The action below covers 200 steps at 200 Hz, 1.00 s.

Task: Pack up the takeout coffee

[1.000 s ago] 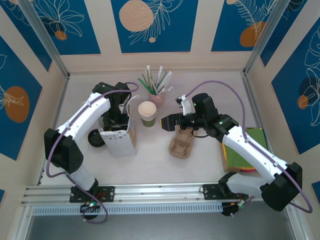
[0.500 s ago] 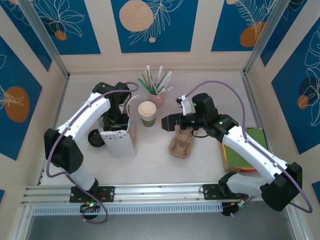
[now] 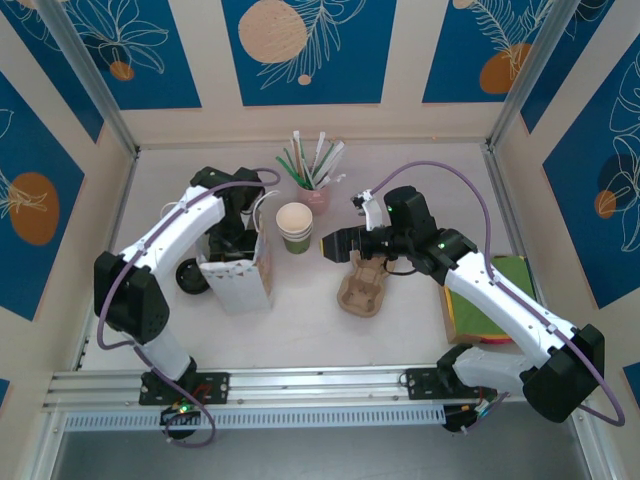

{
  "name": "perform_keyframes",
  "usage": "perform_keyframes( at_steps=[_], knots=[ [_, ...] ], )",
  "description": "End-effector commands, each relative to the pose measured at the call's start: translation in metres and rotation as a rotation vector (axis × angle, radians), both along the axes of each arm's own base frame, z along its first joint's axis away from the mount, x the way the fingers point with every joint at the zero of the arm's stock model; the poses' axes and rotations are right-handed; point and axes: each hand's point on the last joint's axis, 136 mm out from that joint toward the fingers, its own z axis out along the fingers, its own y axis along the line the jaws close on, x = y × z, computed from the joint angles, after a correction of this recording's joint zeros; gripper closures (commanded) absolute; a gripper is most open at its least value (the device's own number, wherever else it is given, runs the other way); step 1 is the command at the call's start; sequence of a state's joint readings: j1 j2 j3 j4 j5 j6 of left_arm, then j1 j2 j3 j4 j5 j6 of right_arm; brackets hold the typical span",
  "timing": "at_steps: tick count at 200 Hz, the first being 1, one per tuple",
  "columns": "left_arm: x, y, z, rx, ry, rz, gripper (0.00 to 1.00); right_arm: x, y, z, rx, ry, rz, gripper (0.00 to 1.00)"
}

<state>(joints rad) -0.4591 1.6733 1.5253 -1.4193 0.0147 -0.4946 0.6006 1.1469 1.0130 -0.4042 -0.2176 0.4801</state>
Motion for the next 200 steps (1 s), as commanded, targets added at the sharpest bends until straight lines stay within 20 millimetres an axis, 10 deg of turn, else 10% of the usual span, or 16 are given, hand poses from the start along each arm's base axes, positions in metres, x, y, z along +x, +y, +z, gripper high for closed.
perform_keyframes(
  at_steps=[1, 200],
  knots=[
    [0.001, 0.005, -0.005, 0.018, 0.010, -0.003, 0.44, -0.004, -0.001, 0.001, 0.012, 0.009, 0.008, 0.01],
    [0.002, 0.006, -0.007, 0.023, 0.011, -0.011, 0.44, 0.007, -0.019, -0.003, -0.013, 0.009, -0.073, 0.01]
  ],
)
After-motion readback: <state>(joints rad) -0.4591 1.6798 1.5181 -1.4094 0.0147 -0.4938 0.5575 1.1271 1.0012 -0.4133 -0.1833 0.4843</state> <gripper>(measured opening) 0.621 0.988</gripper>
